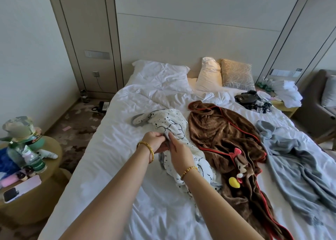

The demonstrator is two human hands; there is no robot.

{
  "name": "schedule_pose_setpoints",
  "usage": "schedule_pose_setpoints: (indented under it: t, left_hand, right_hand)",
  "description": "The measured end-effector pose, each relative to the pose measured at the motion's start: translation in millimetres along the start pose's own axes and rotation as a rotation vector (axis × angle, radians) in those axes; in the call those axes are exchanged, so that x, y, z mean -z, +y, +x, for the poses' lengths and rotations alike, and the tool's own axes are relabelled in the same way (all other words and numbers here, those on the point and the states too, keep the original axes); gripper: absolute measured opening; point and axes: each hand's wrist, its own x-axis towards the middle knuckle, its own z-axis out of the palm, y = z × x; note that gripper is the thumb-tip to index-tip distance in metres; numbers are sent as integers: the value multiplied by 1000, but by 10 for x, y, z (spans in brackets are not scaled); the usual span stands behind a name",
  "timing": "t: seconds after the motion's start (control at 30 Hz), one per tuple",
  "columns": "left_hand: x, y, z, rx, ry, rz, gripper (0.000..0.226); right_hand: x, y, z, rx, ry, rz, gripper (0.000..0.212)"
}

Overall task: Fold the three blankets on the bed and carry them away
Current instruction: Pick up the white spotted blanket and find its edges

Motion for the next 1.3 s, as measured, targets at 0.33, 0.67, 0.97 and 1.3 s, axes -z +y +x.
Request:
schedule_pose_setpoints:
  t: [0.33,0.67,0.97,1.3]
  left_hand:
    - [53,48,33,13,19,-1,16]
    - [60,173,176,-67,211,-164,28]
    - [383,225,169,-139,471,-360,31]
    - [700,-124,319,-99,367,379,29]
  right_hand:
    - [59,18,72,52,-56,-108,43]
    - [-79,152,-113,-260,-93,-101,19]
    - [284,405,-33,-251,-328,-556,12]
    - [726,-105,436,51,-149,-315,21]
